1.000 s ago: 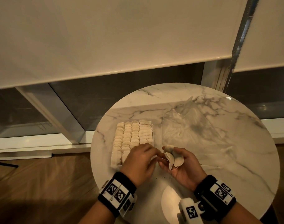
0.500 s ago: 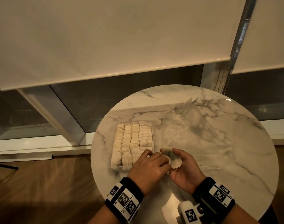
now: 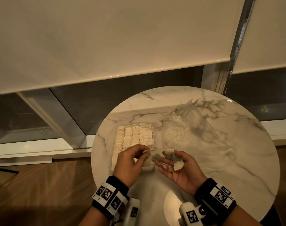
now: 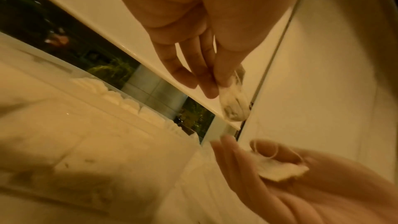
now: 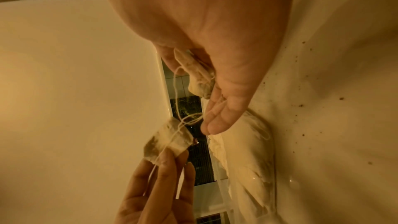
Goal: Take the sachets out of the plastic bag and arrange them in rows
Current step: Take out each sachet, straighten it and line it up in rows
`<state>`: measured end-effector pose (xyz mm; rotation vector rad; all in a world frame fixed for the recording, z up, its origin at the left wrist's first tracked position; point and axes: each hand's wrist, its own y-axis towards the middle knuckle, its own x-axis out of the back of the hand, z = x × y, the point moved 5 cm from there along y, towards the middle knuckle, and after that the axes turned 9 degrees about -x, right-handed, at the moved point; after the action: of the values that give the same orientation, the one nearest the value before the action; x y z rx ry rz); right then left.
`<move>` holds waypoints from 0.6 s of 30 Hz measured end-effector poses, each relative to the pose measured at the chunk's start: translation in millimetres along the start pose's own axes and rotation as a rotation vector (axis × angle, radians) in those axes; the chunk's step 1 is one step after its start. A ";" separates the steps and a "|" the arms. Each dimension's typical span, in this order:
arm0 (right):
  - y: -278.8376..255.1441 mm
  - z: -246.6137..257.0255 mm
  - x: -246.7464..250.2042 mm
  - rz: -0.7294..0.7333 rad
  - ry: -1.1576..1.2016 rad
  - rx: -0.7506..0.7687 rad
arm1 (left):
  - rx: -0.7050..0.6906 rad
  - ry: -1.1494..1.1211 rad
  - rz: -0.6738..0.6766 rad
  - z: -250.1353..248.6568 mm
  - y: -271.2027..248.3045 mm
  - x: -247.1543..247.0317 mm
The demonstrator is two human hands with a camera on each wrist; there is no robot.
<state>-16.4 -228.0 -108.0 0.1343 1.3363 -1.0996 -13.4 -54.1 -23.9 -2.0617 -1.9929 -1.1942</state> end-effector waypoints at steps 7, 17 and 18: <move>0.8 0.5 3.0 -0.068 0.000 0.001 | 0.165 0.162 0.152 34.5 17.7 5.1; 0.0 3.8 4.4 -0.084 -0.012 0.012 | 0.346 0.348 0.577 64.5 33.3 -40.8; 0.4 3.9 4.7 -0.084 -0.012 0.011 | 0.350 0.353 0.589 65.7 35.3 -42.9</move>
<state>-14.2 -233.0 -110.8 0.0799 1.3358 -1.1767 54.2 -62.3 -76.4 -1.8908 -1.2074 -0.9216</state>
